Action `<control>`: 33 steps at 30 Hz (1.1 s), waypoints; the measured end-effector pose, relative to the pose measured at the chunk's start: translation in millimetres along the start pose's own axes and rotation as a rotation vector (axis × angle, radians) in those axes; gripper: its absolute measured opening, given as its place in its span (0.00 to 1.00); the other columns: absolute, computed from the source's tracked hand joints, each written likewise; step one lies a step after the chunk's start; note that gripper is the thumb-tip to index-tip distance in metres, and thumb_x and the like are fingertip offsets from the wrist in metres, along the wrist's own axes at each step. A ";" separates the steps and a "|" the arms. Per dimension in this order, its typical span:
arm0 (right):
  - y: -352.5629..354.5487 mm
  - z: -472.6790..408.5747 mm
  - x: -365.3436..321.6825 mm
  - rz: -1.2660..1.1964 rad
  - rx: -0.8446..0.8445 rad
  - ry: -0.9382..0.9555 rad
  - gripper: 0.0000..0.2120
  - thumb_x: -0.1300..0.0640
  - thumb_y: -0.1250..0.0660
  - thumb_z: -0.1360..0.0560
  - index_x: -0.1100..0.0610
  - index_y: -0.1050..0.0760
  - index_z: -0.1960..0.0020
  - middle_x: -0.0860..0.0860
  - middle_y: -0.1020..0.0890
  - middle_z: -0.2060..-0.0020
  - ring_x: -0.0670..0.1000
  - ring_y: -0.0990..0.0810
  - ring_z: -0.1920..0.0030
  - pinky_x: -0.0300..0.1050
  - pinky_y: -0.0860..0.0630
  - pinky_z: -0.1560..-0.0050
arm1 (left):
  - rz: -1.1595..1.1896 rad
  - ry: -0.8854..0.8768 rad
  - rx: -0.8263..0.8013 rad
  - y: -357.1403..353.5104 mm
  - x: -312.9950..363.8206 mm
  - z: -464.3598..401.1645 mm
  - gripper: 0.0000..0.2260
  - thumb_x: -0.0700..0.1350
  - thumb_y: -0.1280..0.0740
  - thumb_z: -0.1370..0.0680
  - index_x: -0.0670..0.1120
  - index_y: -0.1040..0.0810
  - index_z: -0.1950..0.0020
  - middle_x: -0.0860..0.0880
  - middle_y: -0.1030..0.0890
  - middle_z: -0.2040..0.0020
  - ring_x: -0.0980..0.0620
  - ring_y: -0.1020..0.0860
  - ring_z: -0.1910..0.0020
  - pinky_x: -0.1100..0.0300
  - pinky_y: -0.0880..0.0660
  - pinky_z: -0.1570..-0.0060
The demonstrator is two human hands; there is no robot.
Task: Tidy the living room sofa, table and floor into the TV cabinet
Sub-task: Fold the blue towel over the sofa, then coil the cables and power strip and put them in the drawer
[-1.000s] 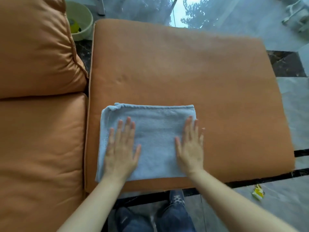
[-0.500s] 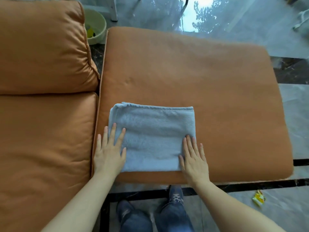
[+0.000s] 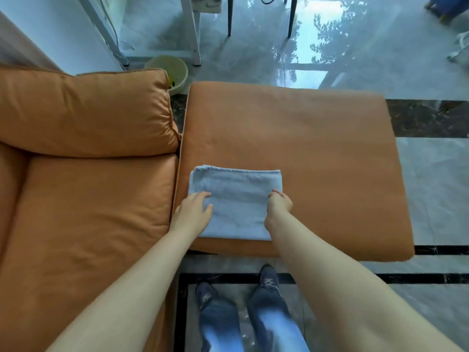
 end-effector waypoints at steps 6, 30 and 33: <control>26.7 82.6 -44.7 -0.143 -0.155 -0.026 0.10 0.63 0.41 0.20 0.57 0.20 0.49 0.52 0.16 0.53 0.51 0.16 0.55 0.47 0.20 0.49 | 0.274 0.165 0.025 49.7 67.5 44.7 0.08 0.52 0.40 0.21 0.51 0.24 0.55 0.48 0.17 0.55 0.45 0.18 0.57 0.49 0.20 0.54; 160.5 231.0 11.6 -0.806 0.014 -0.008 0.08 0.70 0.32 0.26 0.58 0.26 0.57 0.54 0.21 0.63 0.50 0.21 0.63 0.40 0.21 0.64 | 0.104 -0.259 -0.417 38.0 147.8 165.8 0.08 0.44 0.40 0.19 0.46 0.23 0.53 0.48 0.18 0.59 0.50 0.21 0.64 0.55 0.25 0.59; 195.6 251.2 45.4 -0.858 0.128 0.006 0.08 0.69 0.32 0.25 0.57 0.26 0.57 0.53 0.21 0.65 0.49 0.22 0.65 0.43 0.18 0.59 | 0.040 -0.339 -0.471 20.1 159.5 183.8 0.09 0.44 0.39 0.19 0.47 0.23 0.57 0.47 0.18 0.60 0.48 0.21 0.65 0.55 0.24 0.59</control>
Point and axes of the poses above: each hand's wrist, its own z-axis away from the middle knuckle, its own y-axis out of the back of the hand, x = y × z, the point moved 3 cm from there along -z, towards the middle knuckle
